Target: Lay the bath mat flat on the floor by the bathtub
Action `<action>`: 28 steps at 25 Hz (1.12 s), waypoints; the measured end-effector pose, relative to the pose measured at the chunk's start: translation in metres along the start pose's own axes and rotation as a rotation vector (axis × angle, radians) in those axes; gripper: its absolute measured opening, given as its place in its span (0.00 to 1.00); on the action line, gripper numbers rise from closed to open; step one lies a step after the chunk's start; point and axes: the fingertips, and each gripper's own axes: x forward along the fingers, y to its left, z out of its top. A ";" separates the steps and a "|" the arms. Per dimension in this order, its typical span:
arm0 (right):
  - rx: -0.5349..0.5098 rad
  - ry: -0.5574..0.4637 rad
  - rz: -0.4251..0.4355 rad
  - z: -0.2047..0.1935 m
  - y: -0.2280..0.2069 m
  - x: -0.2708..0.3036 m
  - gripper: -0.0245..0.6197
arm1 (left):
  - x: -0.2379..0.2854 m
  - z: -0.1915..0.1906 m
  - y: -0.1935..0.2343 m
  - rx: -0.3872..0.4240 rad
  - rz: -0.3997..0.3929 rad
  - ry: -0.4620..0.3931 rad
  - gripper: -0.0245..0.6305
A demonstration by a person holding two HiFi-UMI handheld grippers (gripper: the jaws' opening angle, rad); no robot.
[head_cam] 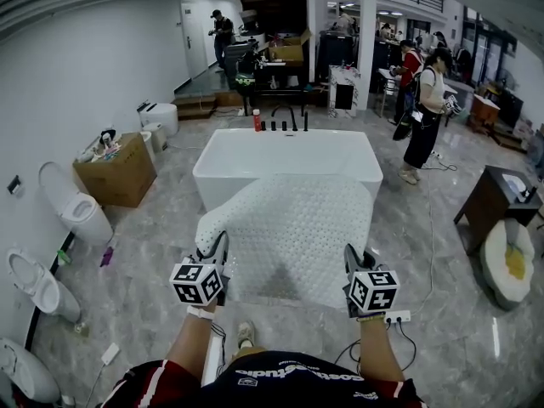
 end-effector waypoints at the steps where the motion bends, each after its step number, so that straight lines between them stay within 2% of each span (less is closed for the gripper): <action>1: 0.001 0.001 0.002 0.000 0.000 0.000 0.11 | 0.000 0.000 0.000 0.000 0.000 0.001 0.10; 28: 0.015 0.030 -0.010 -0.007 -0.007 0.006 0.11 | 0.005 -0.007 -0.002 0.004 0.007 0.027 0.10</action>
